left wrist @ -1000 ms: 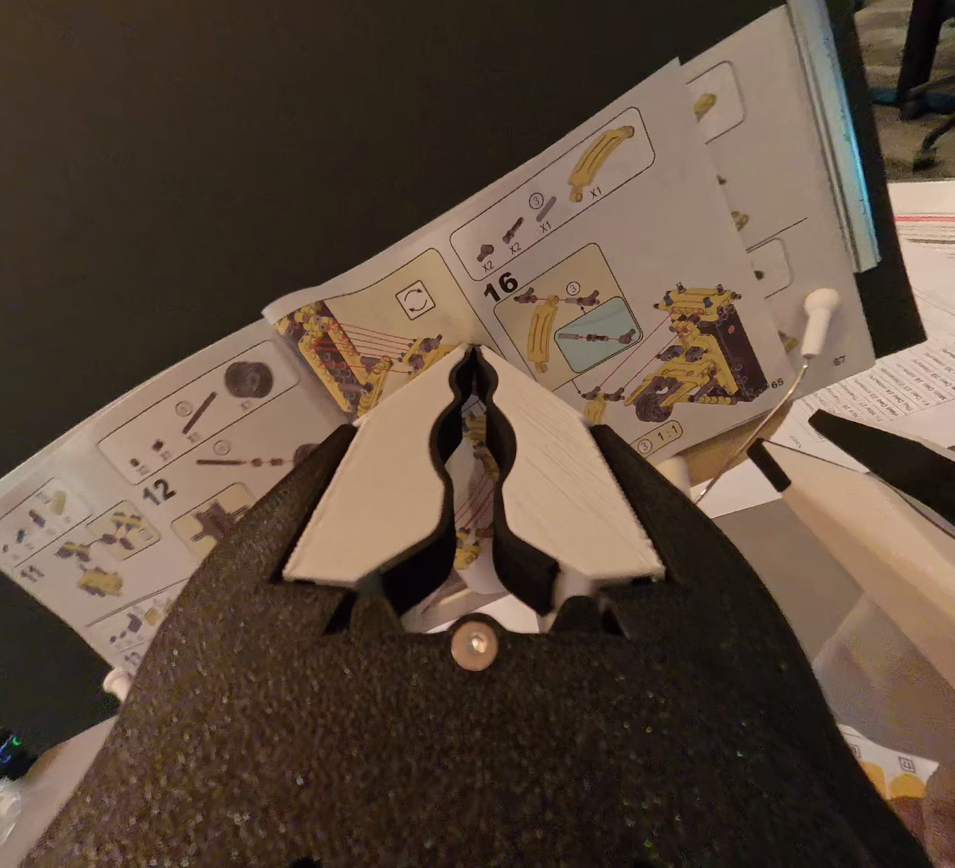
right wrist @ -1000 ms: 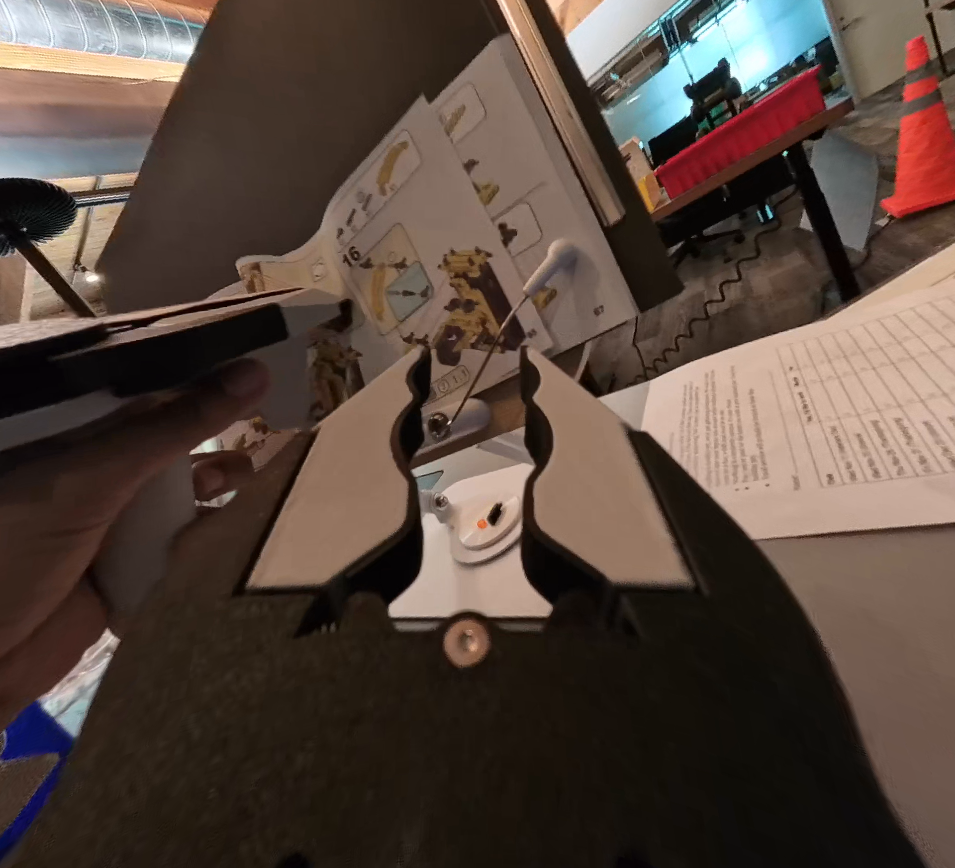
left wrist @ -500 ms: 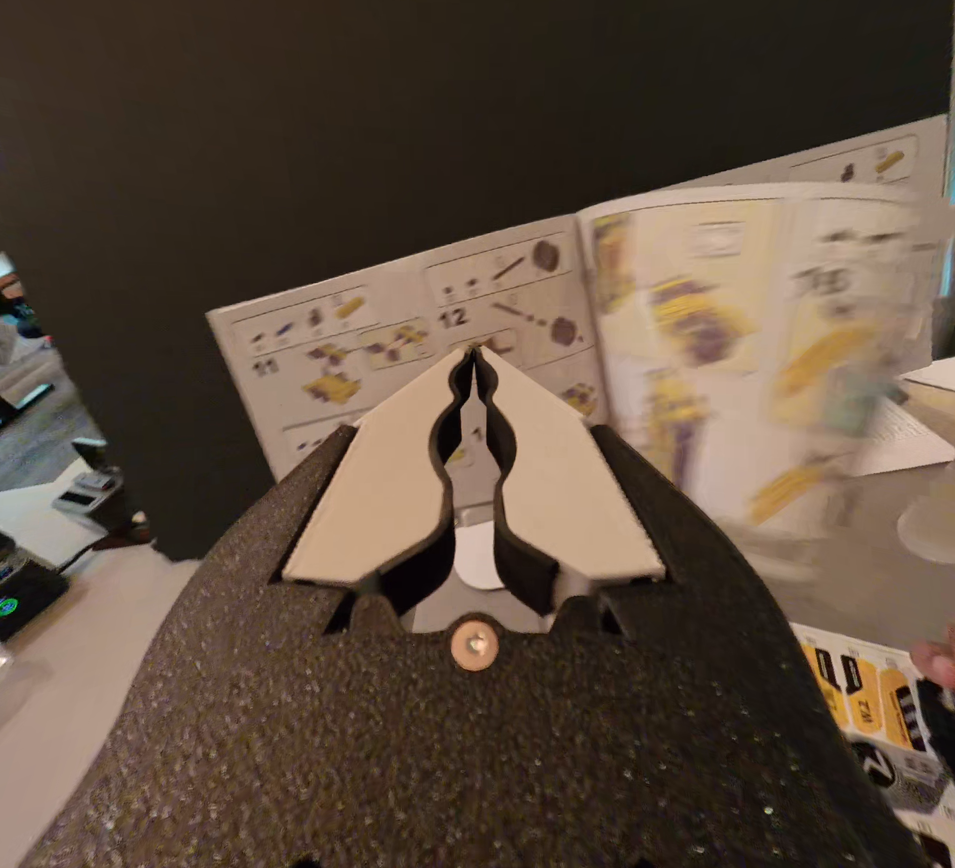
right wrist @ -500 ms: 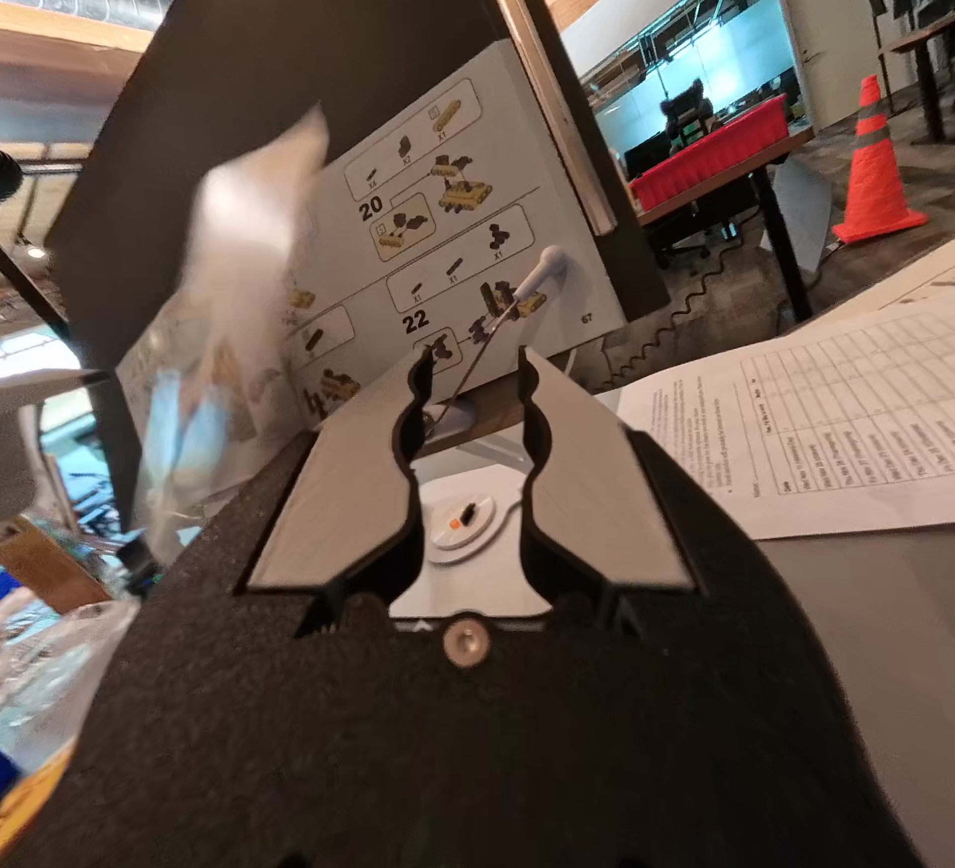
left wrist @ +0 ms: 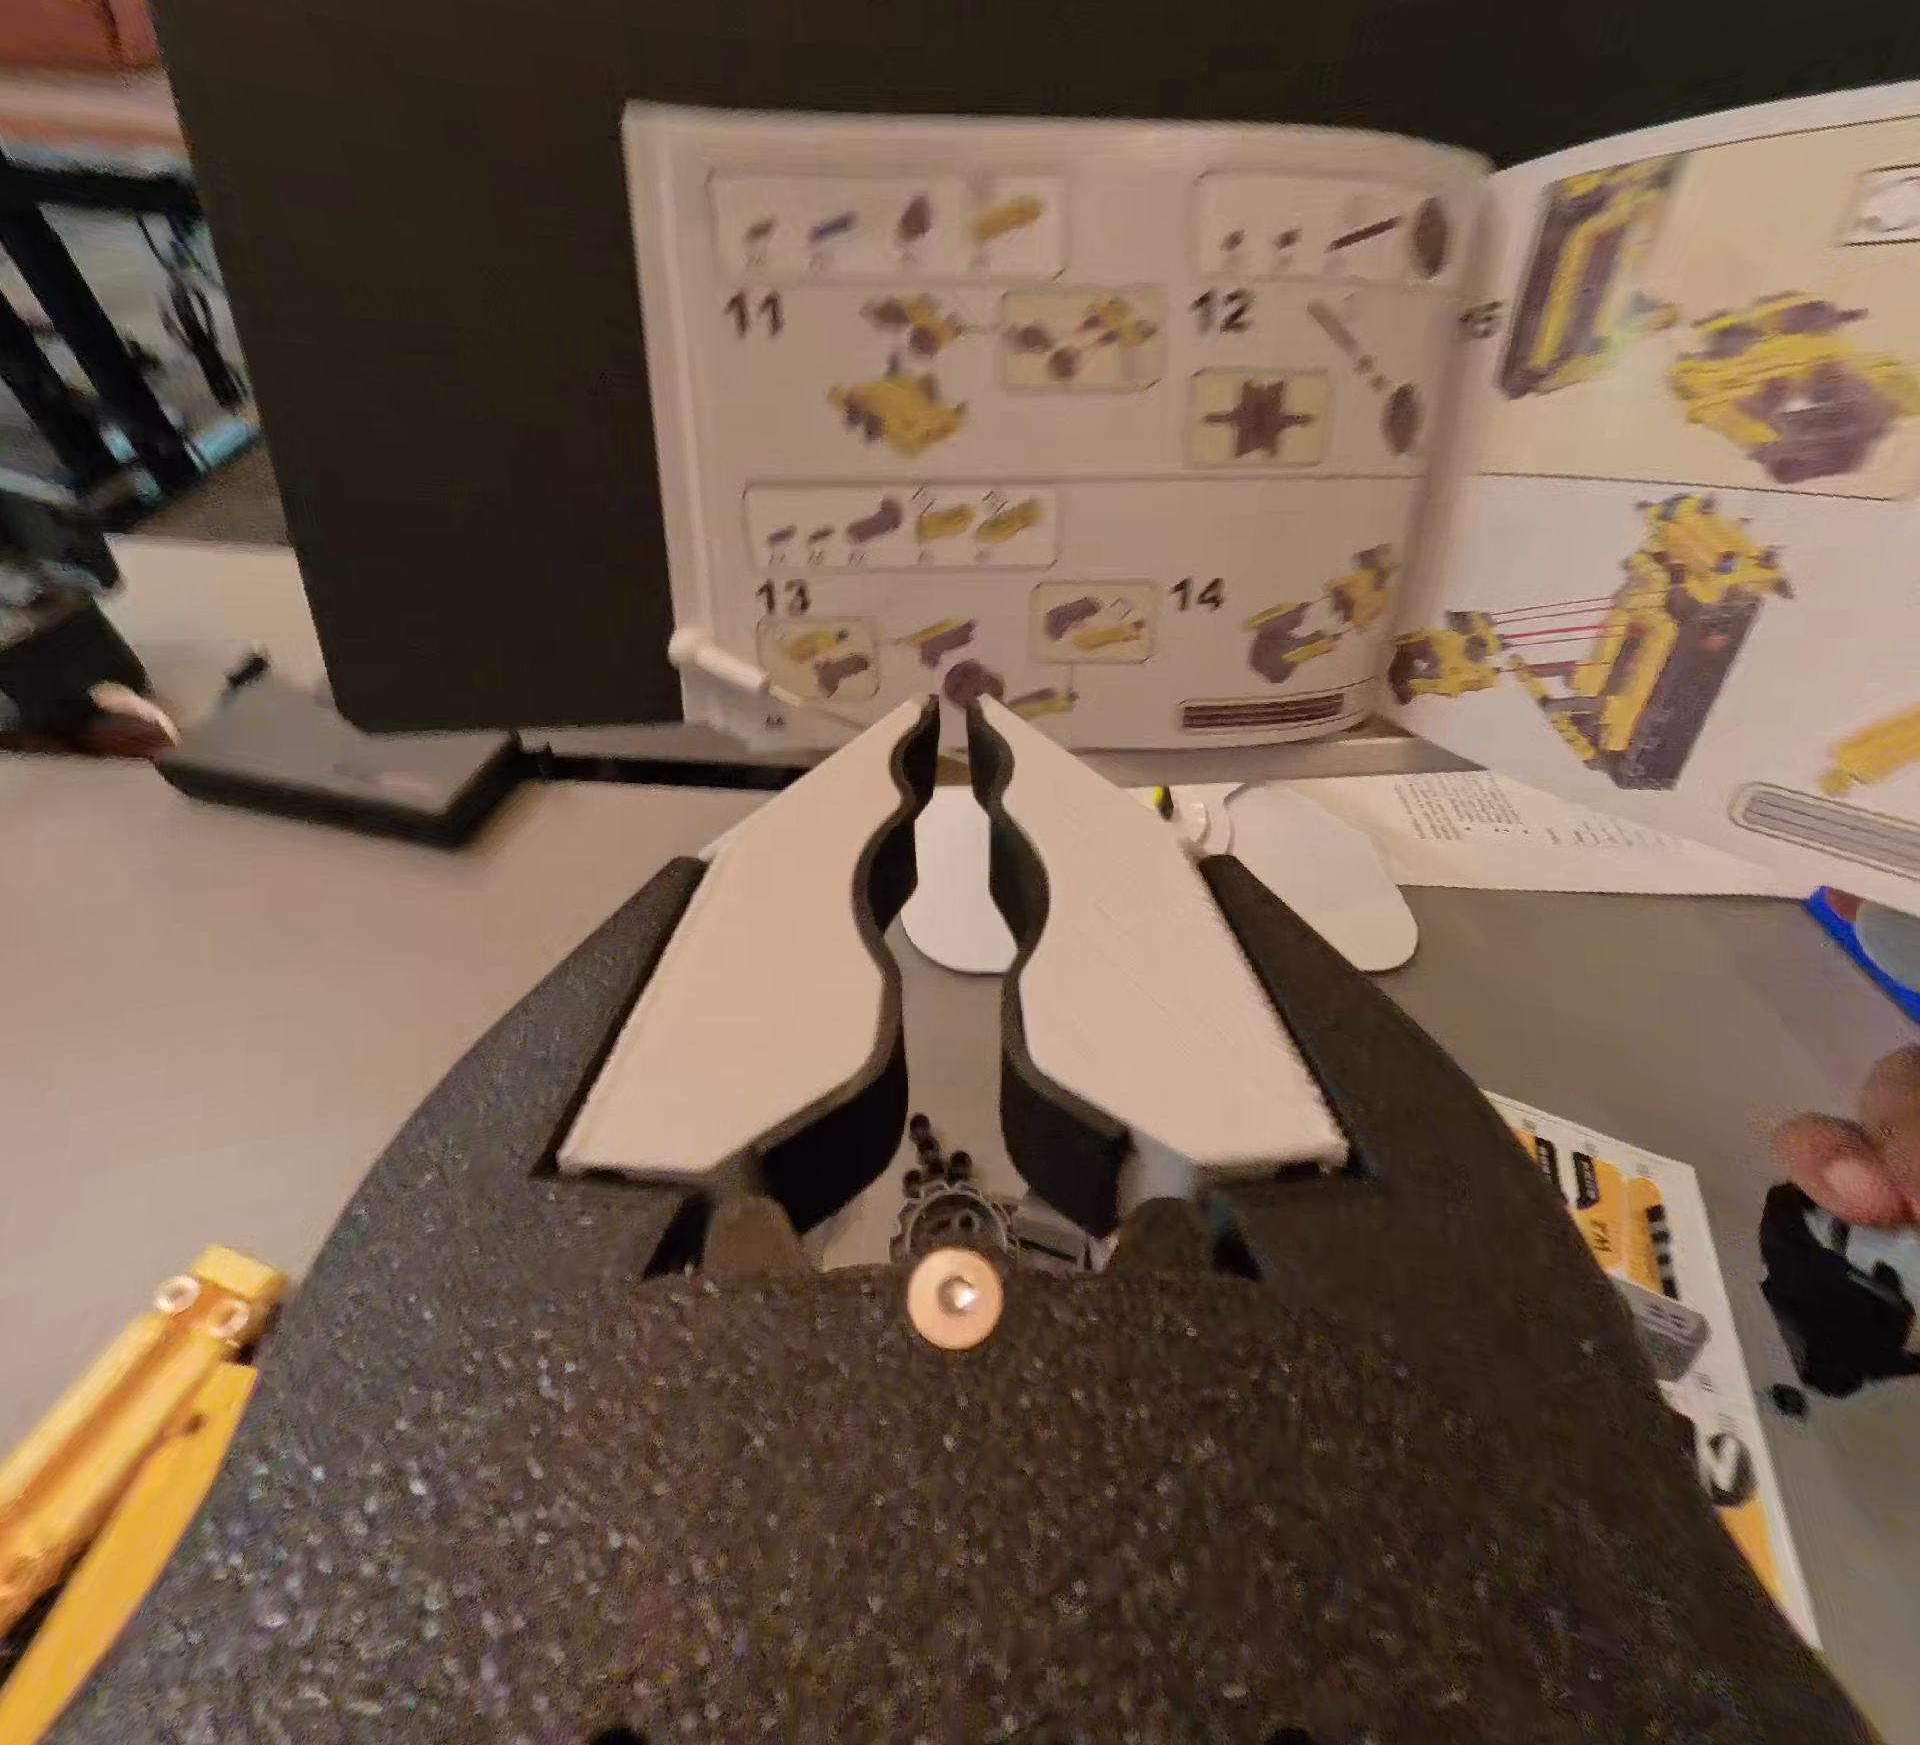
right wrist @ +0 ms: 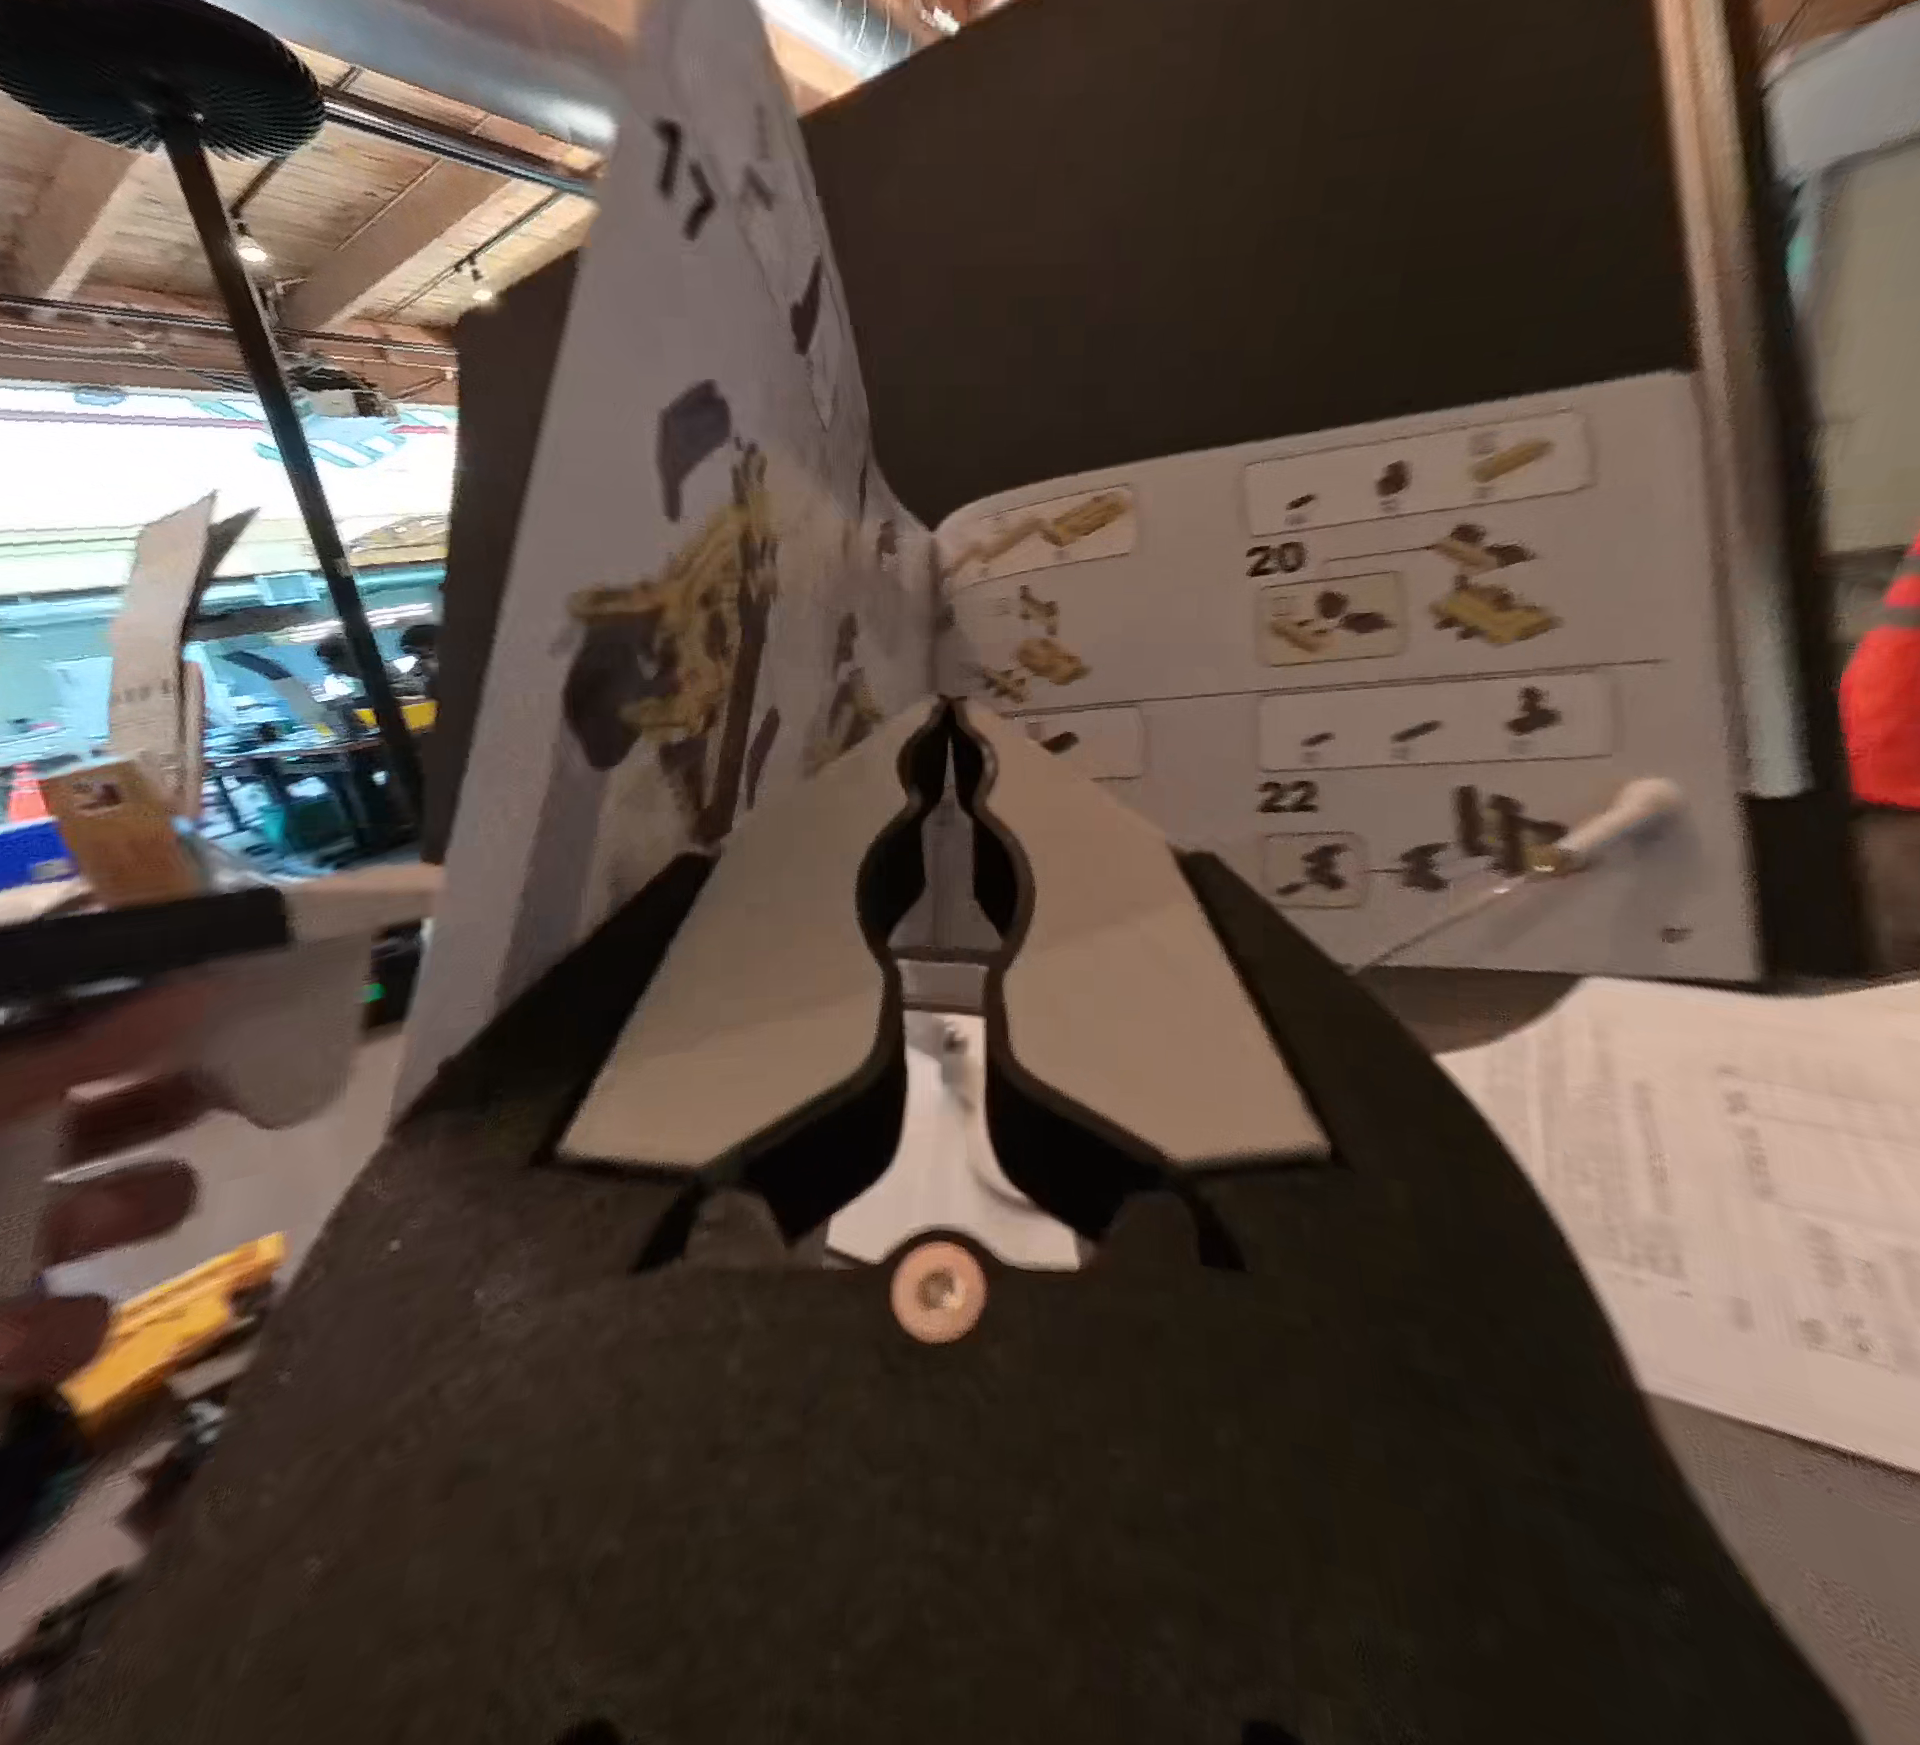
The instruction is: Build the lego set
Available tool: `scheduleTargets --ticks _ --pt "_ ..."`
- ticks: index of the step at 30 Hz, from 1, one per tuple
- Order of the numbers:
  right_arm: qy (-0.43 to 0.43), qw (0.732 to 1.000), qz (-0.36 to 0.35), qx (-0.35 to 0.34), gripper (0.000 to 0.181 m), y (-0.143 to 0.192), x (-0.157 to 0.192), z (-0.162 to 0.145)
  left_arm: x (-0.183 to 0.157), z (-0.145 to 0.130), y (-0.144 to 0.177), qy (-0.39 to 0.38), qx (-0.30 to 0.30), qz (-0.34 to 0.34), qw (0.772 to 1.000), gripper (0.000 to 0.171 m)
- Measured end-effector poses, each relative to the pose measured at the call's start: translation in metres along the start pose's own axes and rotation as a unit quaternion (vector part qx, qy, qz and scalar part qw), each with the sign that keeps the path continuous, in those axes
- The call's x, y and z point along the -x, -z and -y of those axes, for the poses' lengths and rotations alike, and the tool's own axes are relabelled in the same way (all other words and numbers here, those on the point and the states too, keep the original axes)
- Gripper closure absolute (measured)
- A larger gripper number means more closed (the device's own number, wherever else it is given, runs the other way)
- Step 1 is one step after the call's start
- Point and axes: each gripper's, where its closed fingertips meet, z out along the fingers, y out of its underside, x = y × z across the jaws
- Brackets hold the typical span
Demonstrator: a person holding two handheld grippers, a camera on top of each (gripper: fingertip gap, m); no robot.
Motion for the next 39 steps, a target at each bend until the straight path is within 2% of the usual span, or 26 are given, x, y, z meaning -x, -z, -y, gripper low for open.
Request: scheduleTargets --ticks 2,4,5,9,12,15,18,19,23,33,39 --pt "-0.014 1.000 0.013 0.022 0.181 -0.005 0.015 -0.001 0.004 -0.014 -0.006 0.046 0.022 -0.027 0.998 0.160" --pt "0.001 0.999 0.020 0.041 0.181 -0.008 0.028 -0.003 0.011 -0.021 -0.011 0.093 0.029 -0.040 0.994 0.141" --pt "0.012 0.998 0.022 0.052 0.181 -0.009 0.035 -0.005 0.016 -0.022 -0.012 0.112 0.024 -0.043 0.992 0.139" --pt "0.036 0.994 0.059 0.087 0.181 -0.010 0.069 -0.014 0.030 -0.025 -0.025 0.191 0.019 -0.072 0.979 0.138" --pt "0.100 0.986 0.072 0.113 0.181 -0.021 0.085 -0.021 0.032 -0.020 -0.031 0.224 0.008 -0.102 0.969 0.138" --pt "0.160 0.973 0.079 0.143 0.181 -0.043 0.097 -0.032 0.036 -0.017 -0.037 0.235 0.004 -0.104 0.967 0.138" --pt "0.222 0.955 0.080 0.179 0.181 -0.067 0.104 -0.048 0.041 -0.016 -0.042 0.231 0.005 -0.090 0.969 0.151" --pt "0.247 0.947 0.073 0.191 0.181 -0.074 0.103 -0.054 0.038 -0.014 -0.041 0.231 0.004 -0.101 0.968 0.161" --pt "0.318 0.921 0.046 0.219 0.181 -0.094 0.098 -0.072 0.037 -0.014 -0.041 0.240 0.000 -0.108 0.965 0.164" --pt "0.298 0.934 0.007 0.199 0.181 -0.108 0.089 -0.071 0.038 -0.014 -0.038 0.251 -0.048 -0.094 0.962 0.165" --pt "0.282 0.941 0.011 0.189 0.181 -0.105 0.089 -0.072 0.039 -0.015 -0.039 0.245 -0.061 -0.082 0.964 0.165"
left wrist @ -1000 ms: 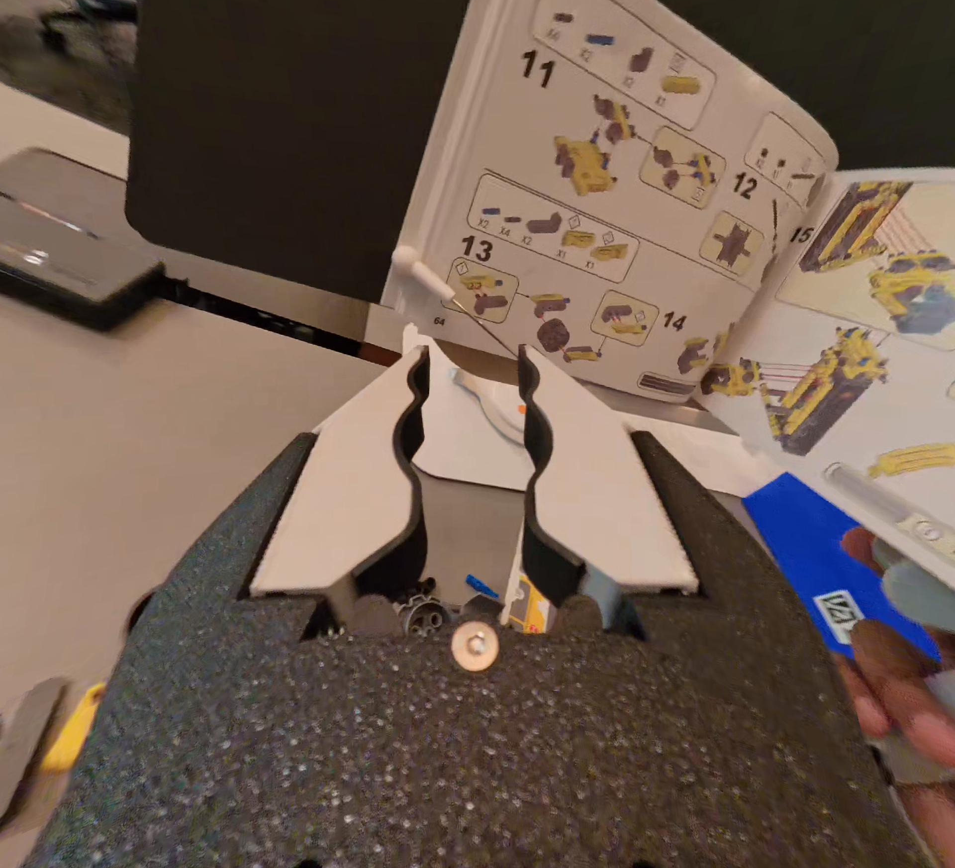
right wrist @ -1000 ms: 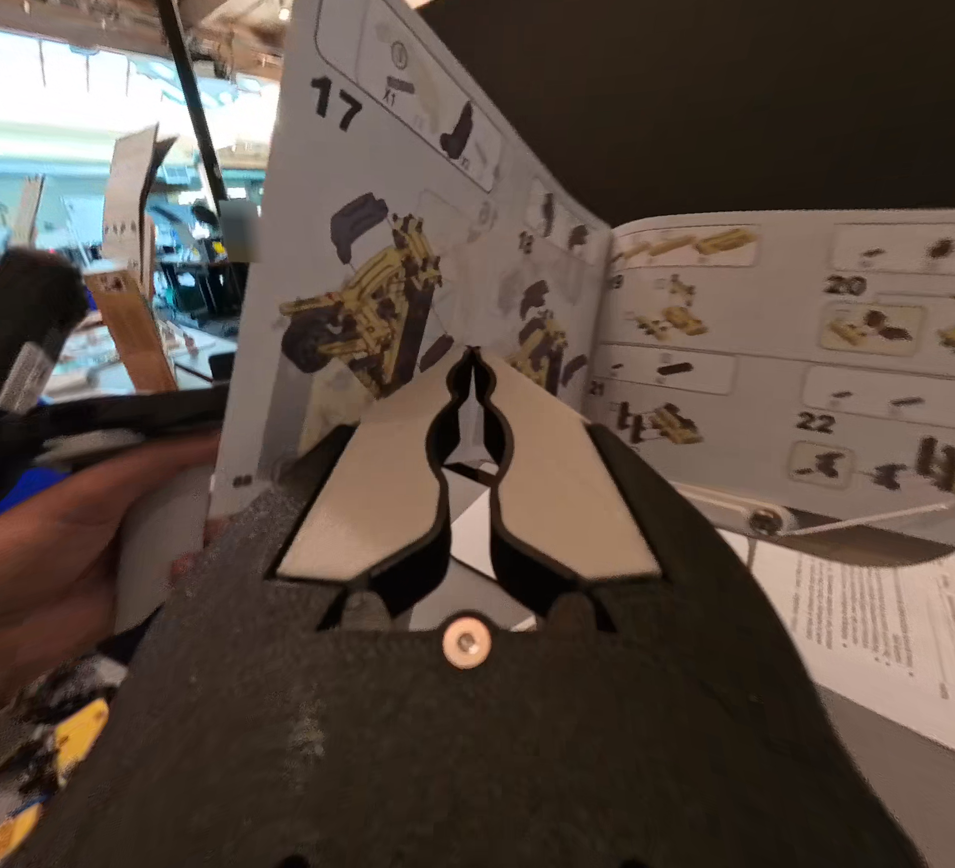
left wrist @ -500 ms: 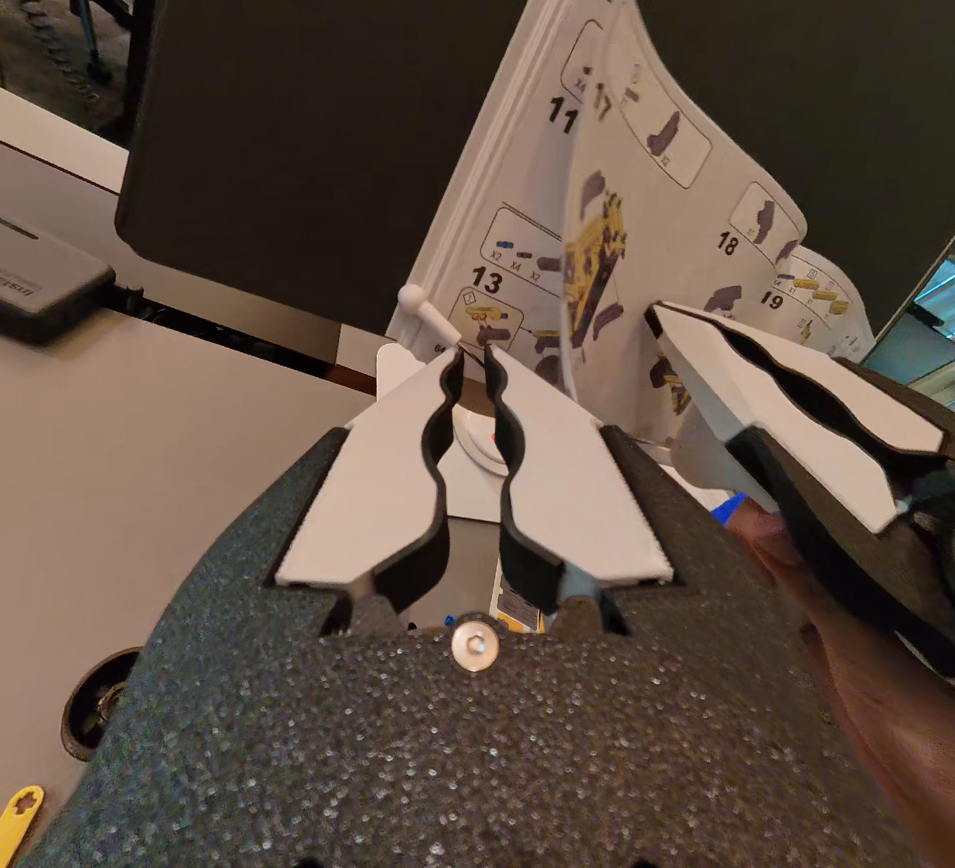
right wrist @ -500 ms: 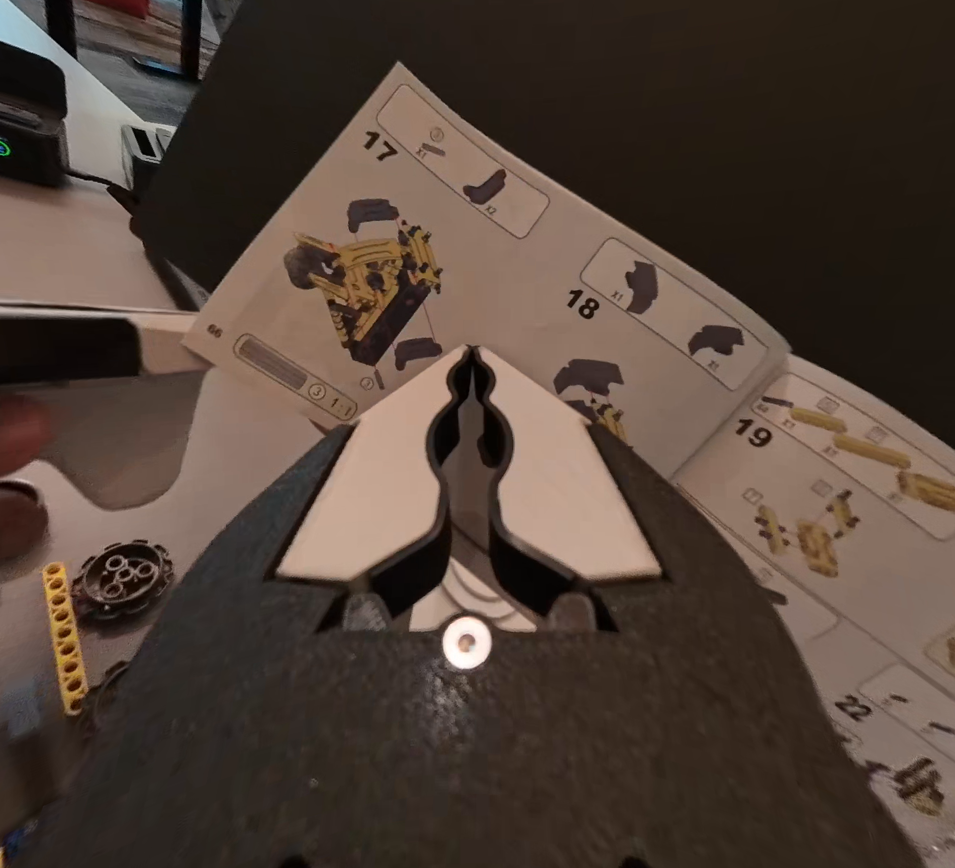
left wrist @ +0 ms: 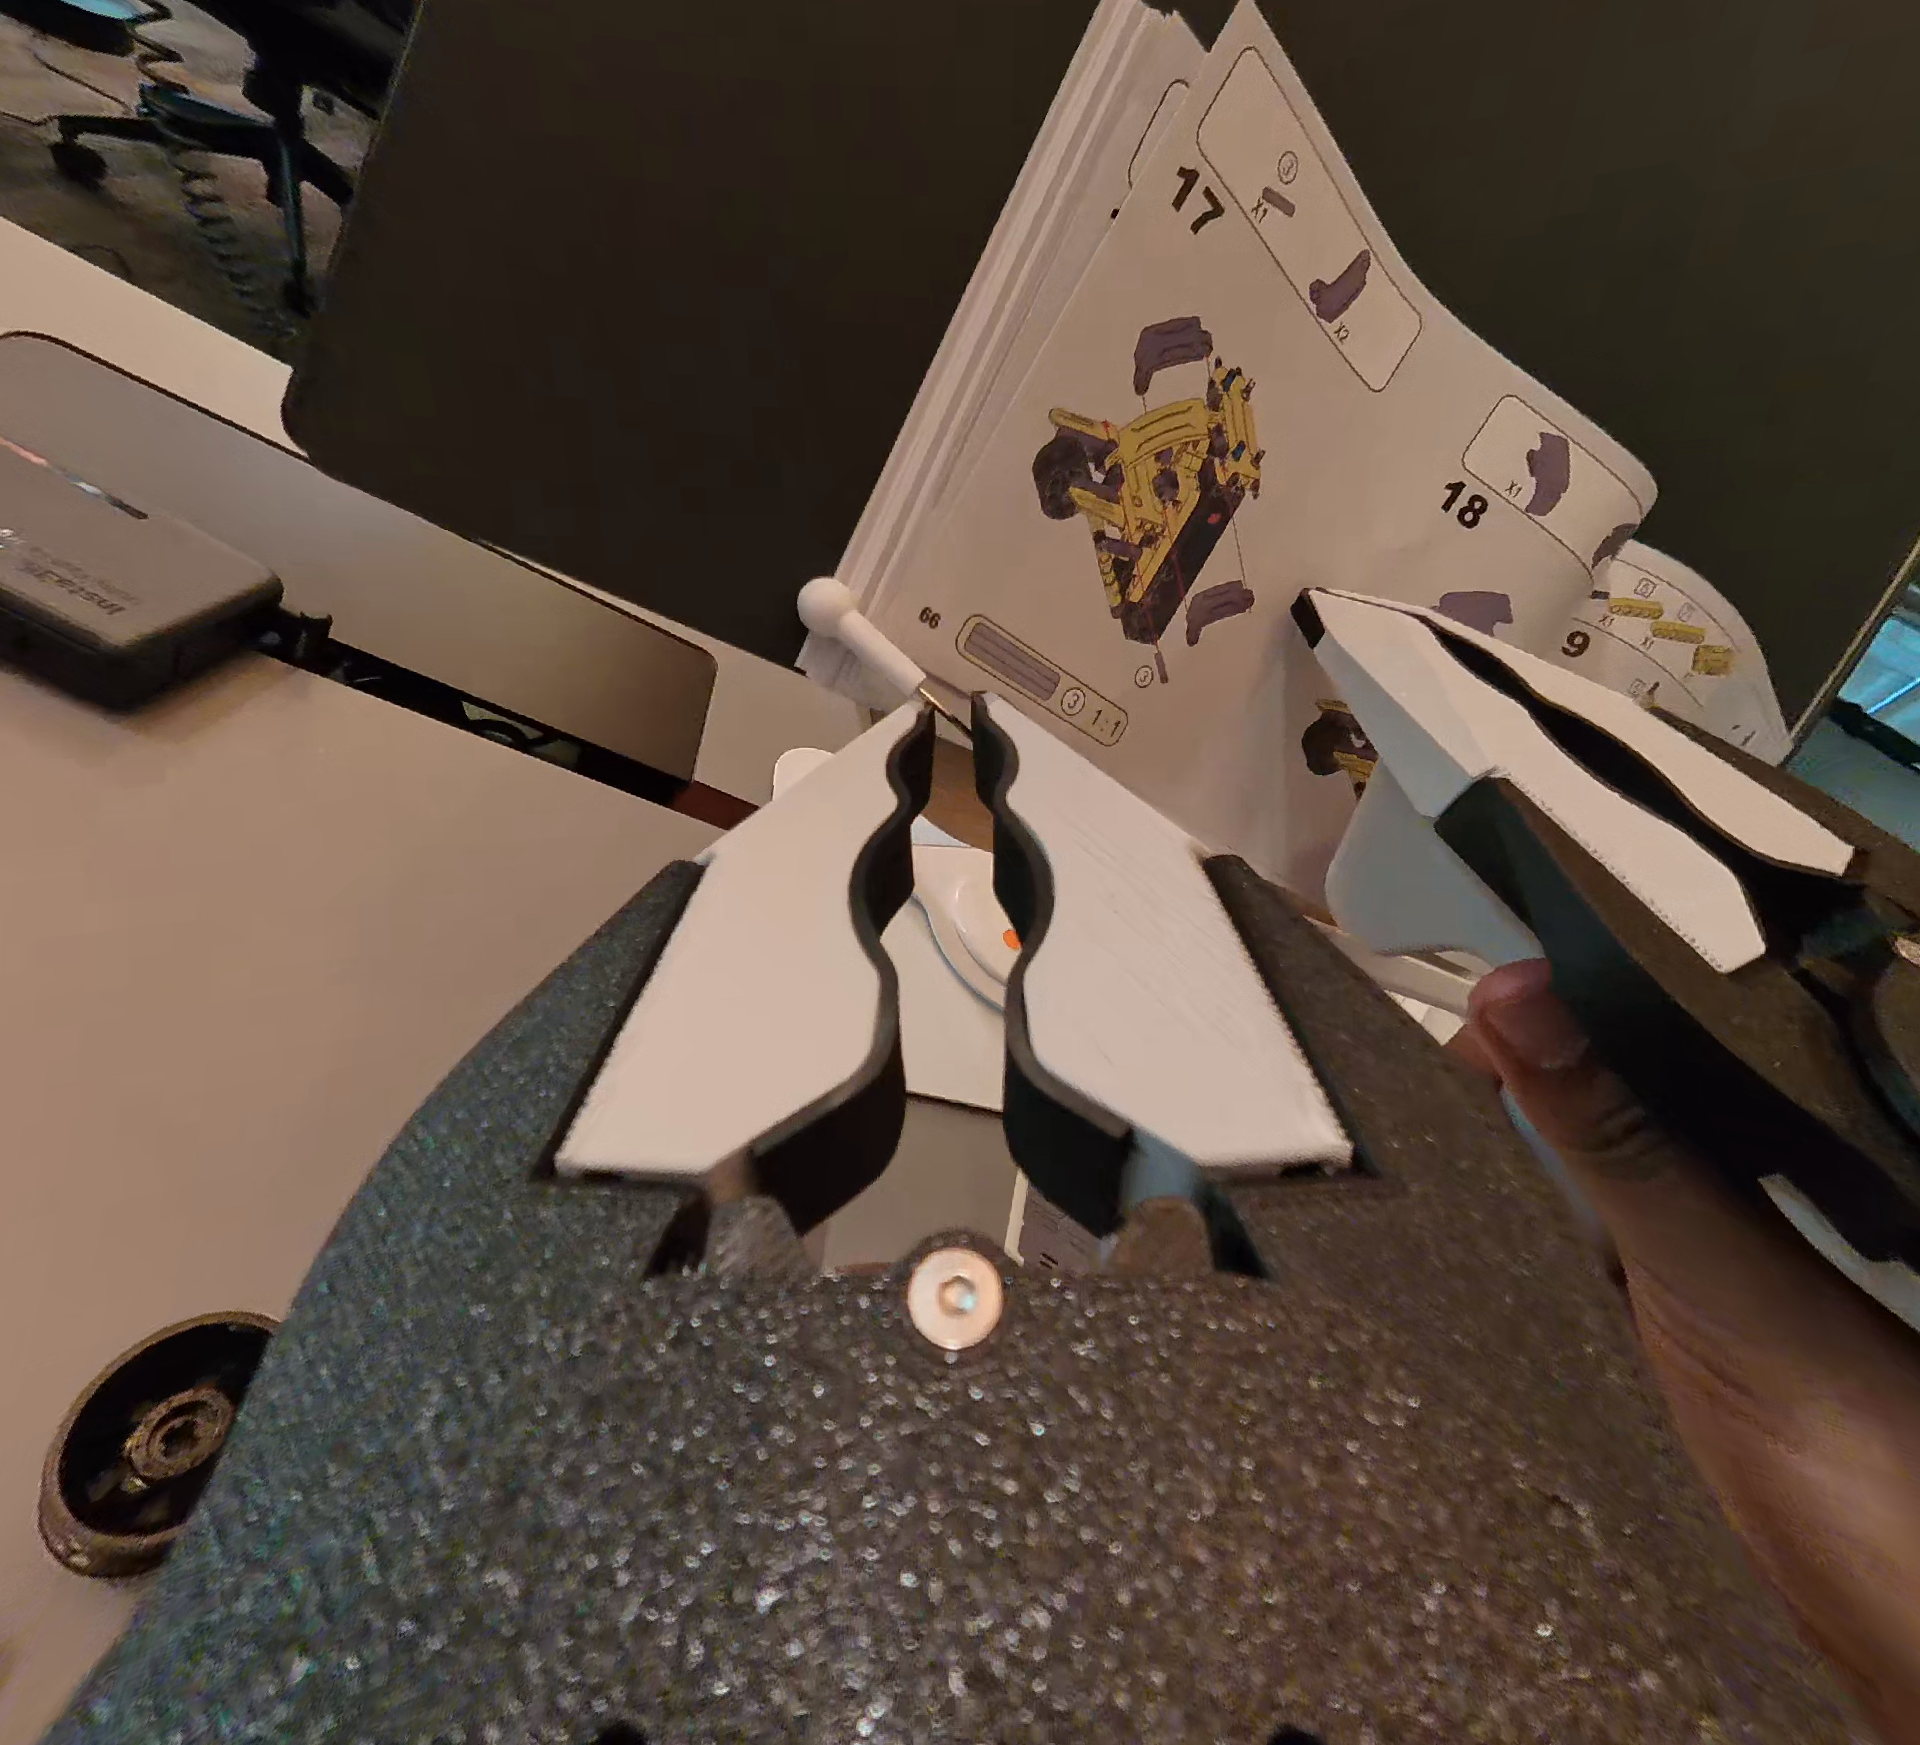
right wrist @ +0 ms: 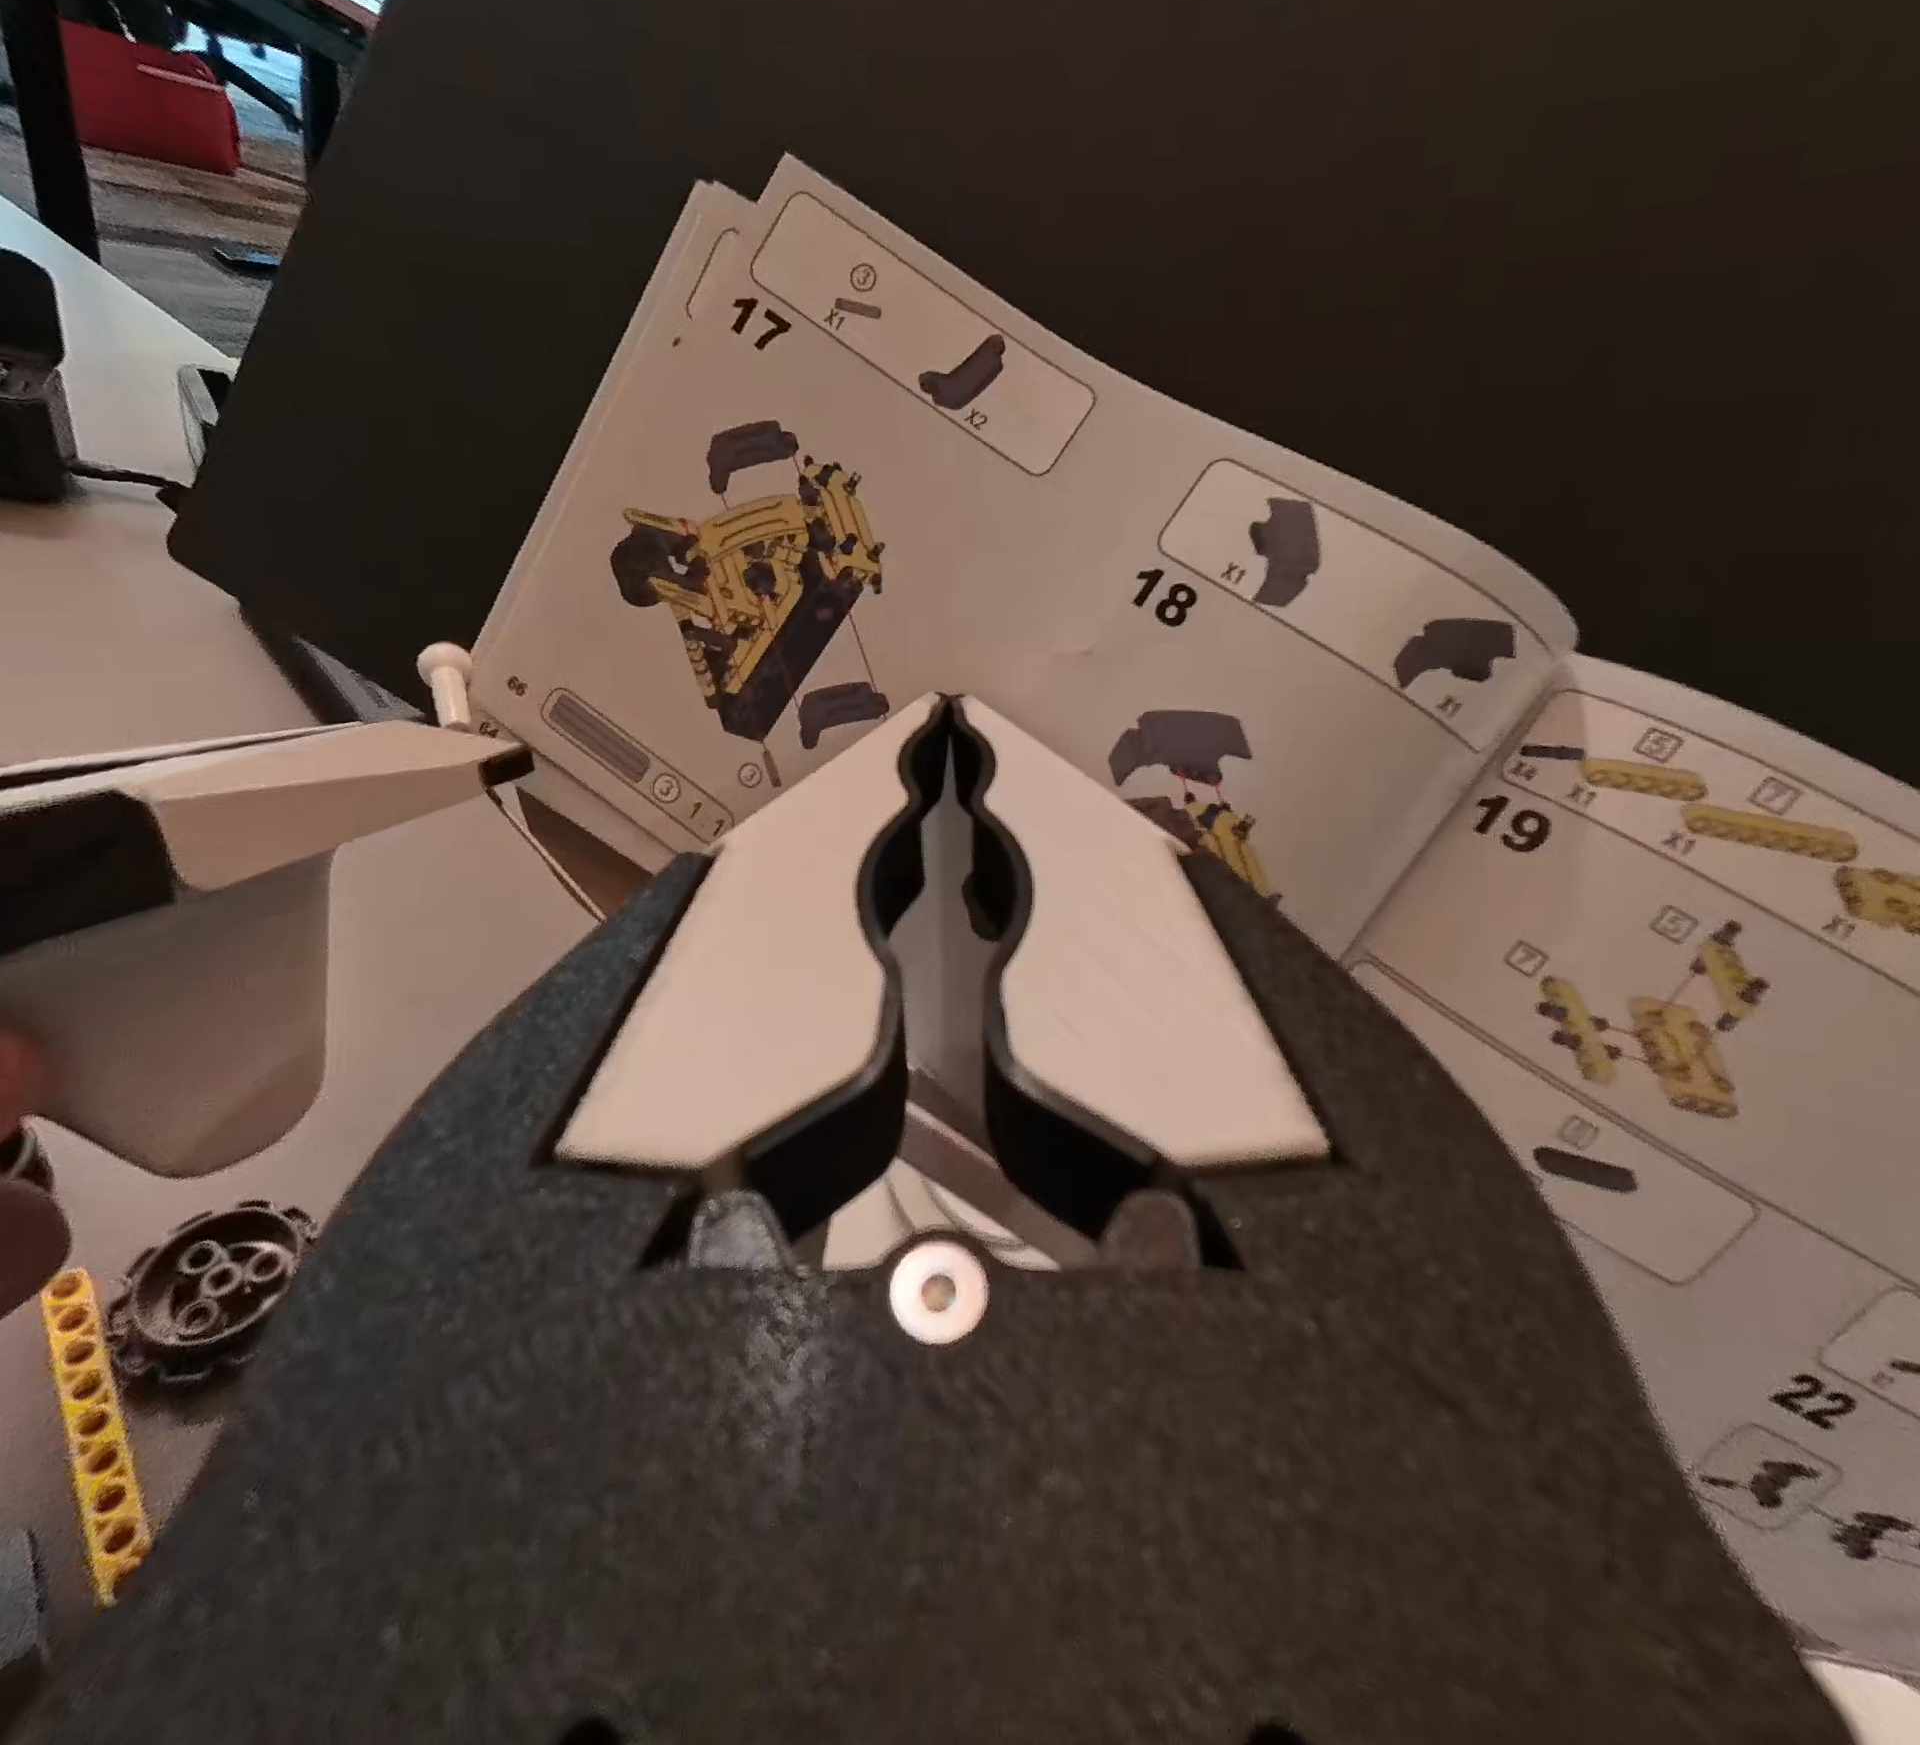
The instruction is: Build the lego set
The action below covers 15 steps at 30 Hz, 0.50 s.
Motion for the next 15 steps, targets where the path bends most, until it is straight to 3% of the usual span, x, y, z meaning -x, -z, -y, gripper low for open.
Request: scheduleTargets --ticks 4,10,15 --pt "-0.004 1.000 -0.012 0.003 0.181 0.006 -0.009 -0.003 0.000 0.000 0.000 0.003 0.002 -0.002 1.000 0.165" --pt "0.005 0.996 -0.094 -0.002 0.181 0.030 -0.053 -0.008 0.000 0.000 0.000 -0.007 0.002 0.002 1.000 0.165" --pt "-0.080 0.985 -0.153 0.000 0.181 0.054 -0.099 -0.032 0.001 -0.001 0.000 -0.006 0.001 0.001 1.000 0.164"
